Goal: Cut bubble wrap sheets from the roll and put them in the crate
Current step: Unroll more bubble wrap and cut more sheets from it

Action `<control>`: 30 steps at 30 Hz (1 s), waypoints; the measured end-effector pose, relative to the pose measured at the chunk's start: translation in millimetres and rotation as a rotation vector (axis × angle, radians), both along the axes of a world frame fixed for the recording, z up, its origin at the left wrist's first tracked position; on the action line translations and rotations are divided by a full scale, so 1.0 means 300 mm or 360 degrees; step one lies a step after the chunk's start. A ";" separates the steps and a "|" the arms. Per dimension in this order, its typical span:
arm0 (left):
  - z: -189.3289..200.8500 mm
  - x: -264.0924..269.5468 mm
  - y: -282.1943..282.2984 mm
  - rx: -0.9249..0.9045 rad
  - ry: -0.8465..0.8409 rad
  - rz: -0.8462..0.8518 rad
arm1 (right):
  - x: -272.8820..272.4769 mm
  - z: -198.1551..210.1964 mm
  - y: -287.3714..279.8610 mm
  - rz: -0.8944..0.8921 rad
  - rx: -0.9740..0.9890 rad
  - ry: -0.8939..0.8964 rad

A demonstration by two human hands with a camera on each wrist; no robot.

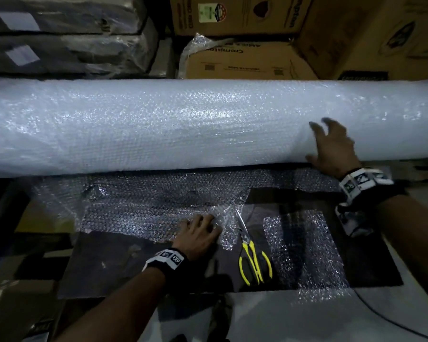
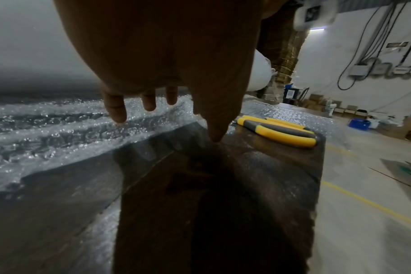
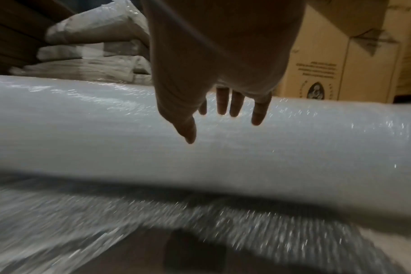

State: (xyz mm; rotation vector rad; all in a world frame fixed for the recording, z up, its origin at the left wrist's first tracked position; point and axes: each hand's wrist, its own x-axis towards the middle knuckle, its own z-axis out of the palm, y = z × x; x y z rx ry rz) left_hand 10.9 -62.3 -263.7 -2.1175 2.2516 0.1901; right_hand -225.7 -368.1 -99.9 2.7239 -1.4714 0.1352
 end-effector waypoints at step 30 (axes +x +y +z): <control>0.037 -0.142 0.086 0.0113 0.0016 0.0002 | -0.188 -0.418 0.810 -0.0083 0.0895 -0.0304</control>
